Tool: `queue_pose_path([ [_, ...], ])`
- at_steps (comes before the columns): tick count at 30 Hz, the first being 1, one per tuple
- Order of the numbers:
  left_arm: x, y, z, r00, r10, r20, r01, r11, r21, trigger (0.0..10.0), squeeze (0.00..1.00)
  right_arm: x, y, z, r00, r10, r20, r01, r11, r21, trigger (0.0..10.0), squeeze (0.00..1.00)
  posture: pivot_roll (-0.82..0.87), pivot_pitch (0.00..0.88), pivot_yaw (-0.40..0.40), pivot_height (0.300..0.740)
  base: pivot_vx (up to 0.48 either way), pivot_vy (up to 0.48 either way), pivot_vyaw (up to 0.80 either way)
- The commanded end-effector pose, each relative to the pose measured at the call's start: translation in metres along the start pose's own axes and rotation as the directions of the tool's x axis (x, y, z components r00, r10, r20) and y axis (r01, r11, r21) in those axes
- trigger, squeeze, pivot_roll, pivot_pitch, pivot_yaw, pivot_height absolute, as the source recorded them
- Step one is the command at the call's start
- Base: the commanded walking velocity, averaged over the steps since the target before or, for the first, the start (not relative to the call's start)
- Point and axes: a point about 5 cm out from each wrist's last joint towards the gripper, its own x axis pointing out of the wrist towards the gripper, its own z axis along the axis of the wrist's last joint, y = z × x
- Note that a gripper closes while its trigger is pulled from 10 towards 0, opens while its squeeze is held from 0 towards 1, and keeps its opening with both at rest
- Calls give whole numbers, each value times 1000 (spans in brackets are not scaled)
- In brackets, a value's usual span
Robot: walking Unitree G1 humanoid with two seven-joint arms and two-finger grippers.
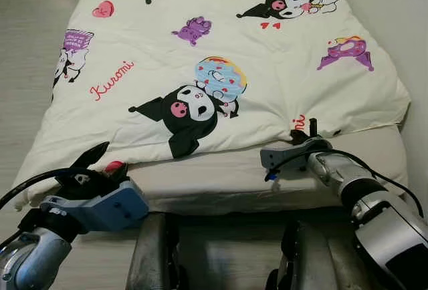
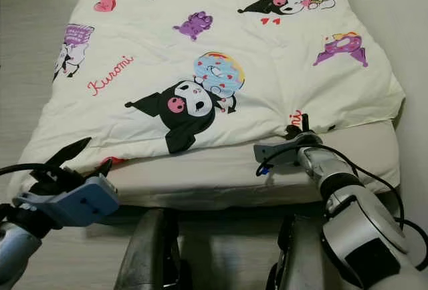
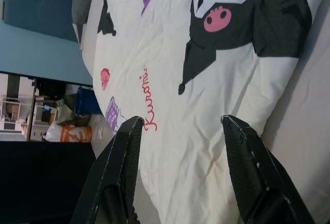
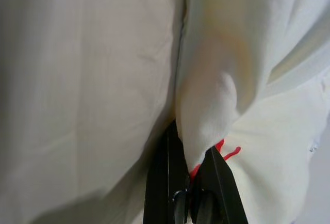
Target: Clean up the room
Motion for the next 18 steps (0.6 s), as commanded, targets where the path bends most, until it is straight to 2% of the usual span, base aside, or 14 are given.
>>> queue_pose_path([
  [1,-3,-7,-2,1000,-23,-15,23,1000,-3,10000,0,-7,36,-5,988,154,-7,-154,988,14,0,0,318,489,70,522,0,0,0],
  [7,-4,-8,-3,1000,-23,-15,23,1000,-4,10000,0,-10,41,-10,975,220,-9,-220,975,42,0,0,315,488,68,522,0,0,0],
  [8,-4,-8,-3,1000,-23,-15,23,1000,-4,10000,0,-12,47,-12,959,285,8,-285,956,65,0,0,313,487,69,522,0,0,0],
  [9,-4,-8,-3,1000,-23,-15,23,1000,-4,10000,0,-12,47,-12,959,285,8,-285,956,65,0,0,313,487,69,522,0,0,0],
  [11,-3,-8,-3,1000,-23,-13,23,1000,-3,10000,0,-17,58,-12,916,397,55,-400,913,78,0,0,313,485,69,522,0,0,0],
  [14,-3,-8,-3,1000,-23,-12,23,1000,-2,10000,0,-19,62,-12,896,437,75,-442,894,75,0,0,312,485,68,522,0,0,0],
  [16,-3,-8,-3,1000,-21,-10,21,1000,-2,10000,0,-25,69,-9,823,547,153,-561,824,73,0,0,311,483,66,522,0,0,0],
  [17,-3,-8,-3,1000,-21,-10,21,1000,-2,10000,0,-25,69,-9,823,547,153,-561,824,73,0,0,311,483,66,522,0,0,0],
  [18,-3,-8,-4,1000,-20,-10,20,1000,-2,10000,0,-27,71,-8,800,574,177,-591,803,69,0,0,311,483,66,522,0,0,0],
])
